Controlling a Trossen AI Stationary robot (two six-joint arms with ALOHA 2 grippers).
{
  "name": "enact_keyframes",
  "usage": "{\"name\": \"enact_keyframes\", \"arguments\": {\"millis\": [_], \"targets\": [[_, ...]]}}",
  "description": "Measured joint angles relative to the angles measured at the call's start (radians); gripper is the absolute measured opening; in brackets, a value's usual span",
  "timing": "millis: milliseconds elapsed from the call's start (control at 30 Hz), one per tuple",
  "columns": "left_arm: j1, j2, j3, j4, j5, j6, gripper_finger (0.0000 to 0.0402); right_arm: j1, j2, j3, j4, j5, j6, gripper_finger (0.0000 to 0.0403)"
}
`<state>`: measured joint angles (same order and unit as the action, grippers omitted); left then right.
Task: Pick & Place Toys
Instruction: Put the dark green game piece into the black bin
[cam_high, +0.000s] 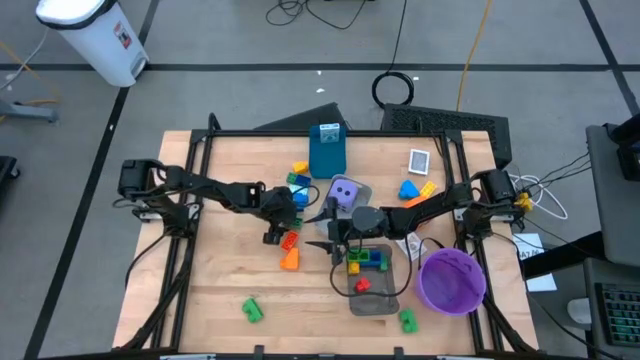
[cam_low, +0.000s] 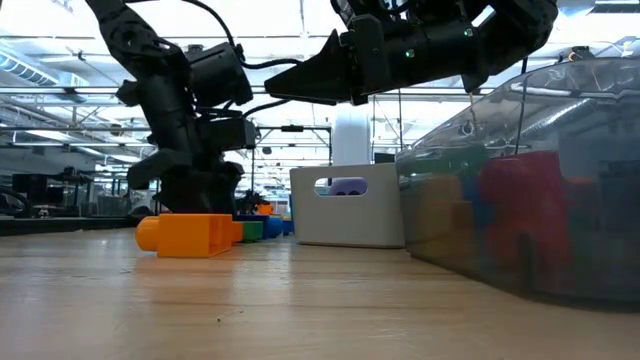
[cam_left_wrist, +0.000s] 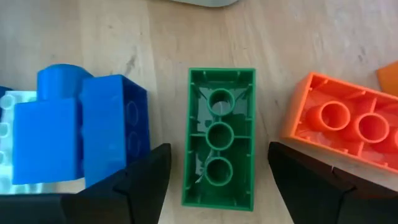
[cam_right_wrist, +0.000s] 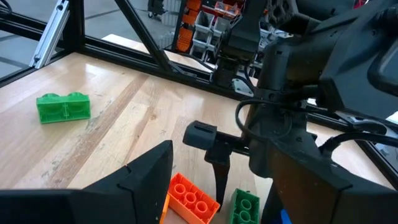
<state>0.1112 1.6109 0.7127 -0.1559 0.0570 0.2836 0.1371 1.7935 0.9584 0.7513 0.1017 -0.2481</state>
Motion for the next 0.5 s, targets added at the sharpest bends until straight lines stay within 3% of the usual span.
{"name": "enact_keyframes", "arguments": {"millis": [167, 500], "targets": [[0.0, 0.003, 0.0, 0.0, 0.003, 0.0, 0.0251, 0.0, 0.0, 0.0, 0.0, 0.0, 0.0, 0.0254], [-0.001, 0.0, 0.0, -0.001, 0.001, 0.03, 0.0143, 0.0, 0.0, 0.0, 0.0, 0.0, -0.002, 0.0254]]}}
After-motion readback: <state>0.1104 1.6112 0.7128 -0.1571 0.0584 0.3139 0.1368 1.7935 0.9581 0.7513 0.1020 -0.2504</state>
